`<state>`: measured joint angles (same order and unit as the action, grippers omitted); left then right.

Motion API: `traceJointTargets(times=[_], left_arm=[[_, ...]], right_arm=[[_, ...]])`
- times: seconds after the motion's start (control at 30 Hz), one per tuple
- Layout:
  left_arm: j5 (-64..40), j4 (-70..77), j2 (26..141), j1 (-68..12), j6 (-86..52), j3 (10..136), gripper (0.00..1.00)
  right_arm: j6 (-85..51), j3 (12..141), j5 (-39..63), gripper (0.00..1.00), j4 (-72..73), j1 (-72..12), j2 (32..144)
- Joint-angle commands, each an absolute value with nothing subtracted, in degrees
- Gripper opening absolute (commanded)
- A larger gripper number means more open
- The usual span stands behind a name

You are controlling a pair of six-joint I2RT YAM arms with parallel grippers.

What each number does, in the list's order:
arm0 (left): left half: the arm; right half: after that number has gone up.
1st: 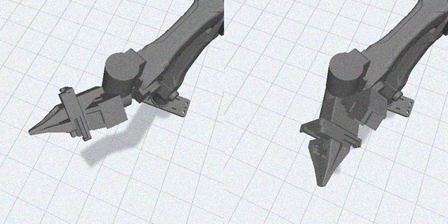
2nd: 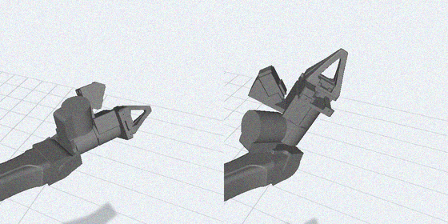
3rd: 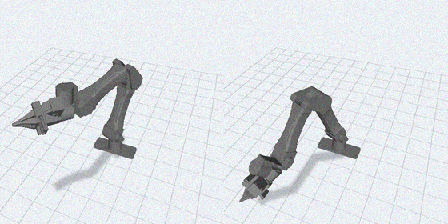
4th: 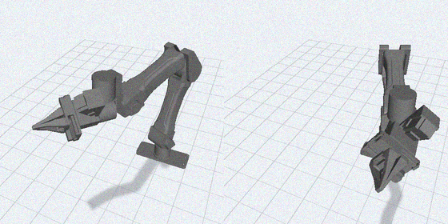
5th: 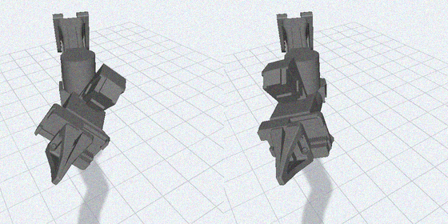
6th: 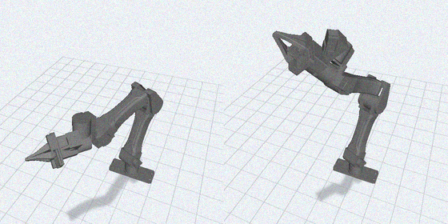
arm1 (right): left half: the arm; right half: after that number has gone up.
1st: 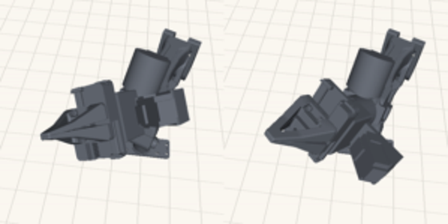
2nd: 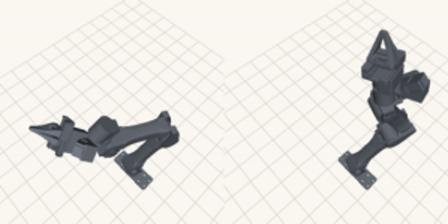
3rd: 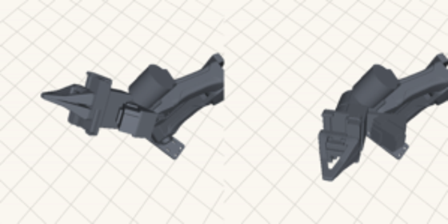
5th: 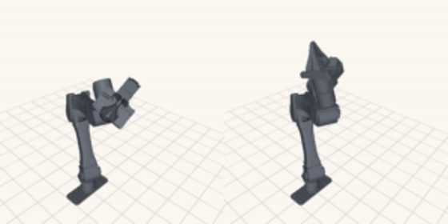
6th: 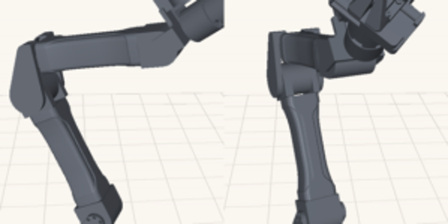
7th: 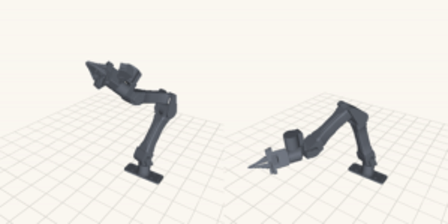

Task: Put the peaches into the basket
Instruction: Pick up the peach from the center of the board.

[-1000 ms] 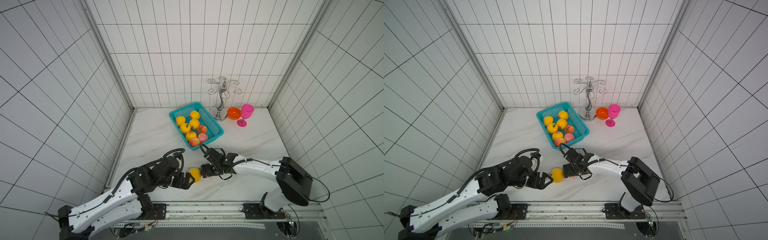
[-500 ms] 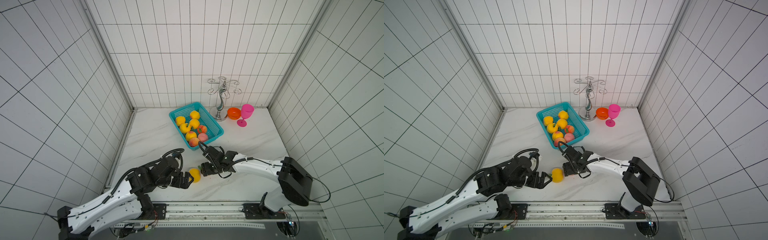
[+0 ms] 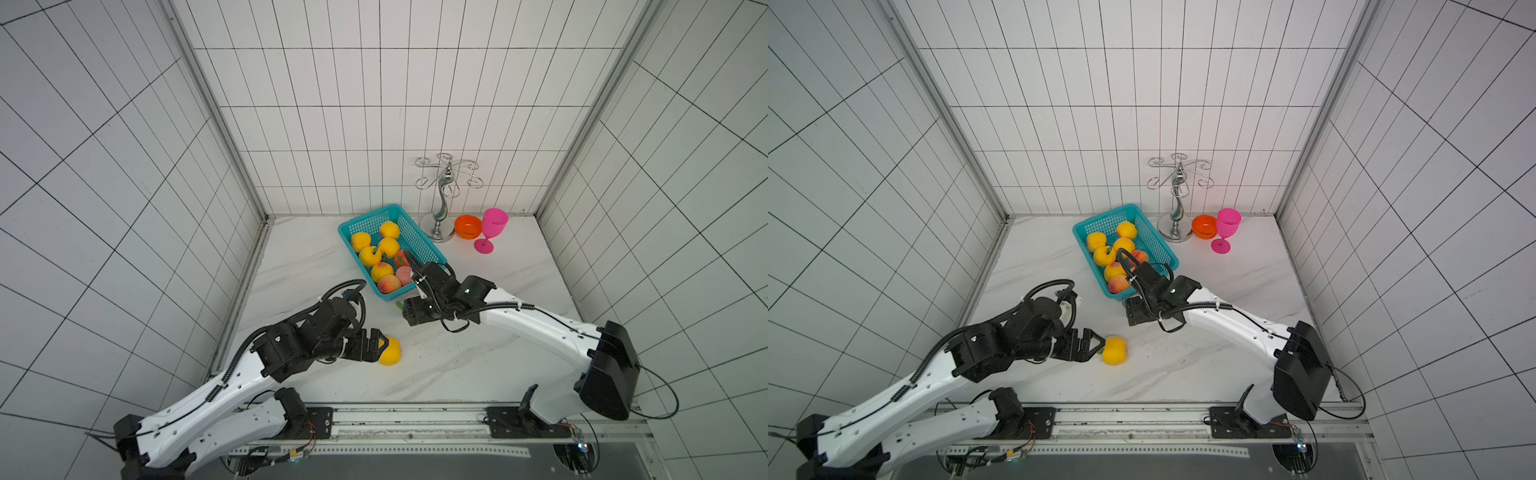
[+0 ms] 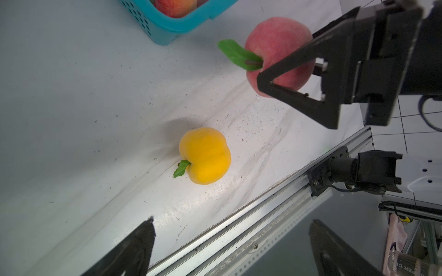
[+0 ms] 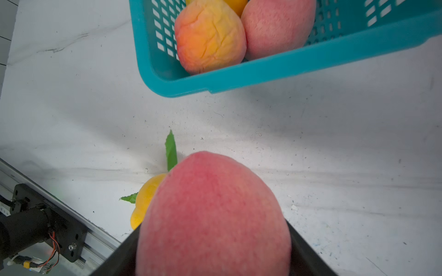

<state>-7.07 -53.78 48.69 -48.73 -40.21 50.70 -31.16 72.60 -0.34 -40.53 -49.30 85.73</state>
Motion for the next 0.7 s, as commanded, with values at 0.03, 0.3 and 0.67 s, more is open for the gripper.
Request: traceJointTargets(times=[0.03, 0.3, 0.67], left_arm=[[-9.2, -52.8, 50.4, -45.7, -37.0, 53.5, 0.98], [-11.2, -49.7, 53.9, -41.7, -35.1, 55.1, 0.98], [-12.3, -46.5, 60.5, -38.3, -28.4, 61.7, 0.98]], right_arm=[[-26.2, 81.0, -0.7, 0.73, -46.3, -45.5, 87.2], [-21.5, 91.9, 1.7, 0.74, -48.7, -41.2, 93.6], [-14.5, 101.9, 3.6, 0.74, -50.9, -37.5, 104.1]])
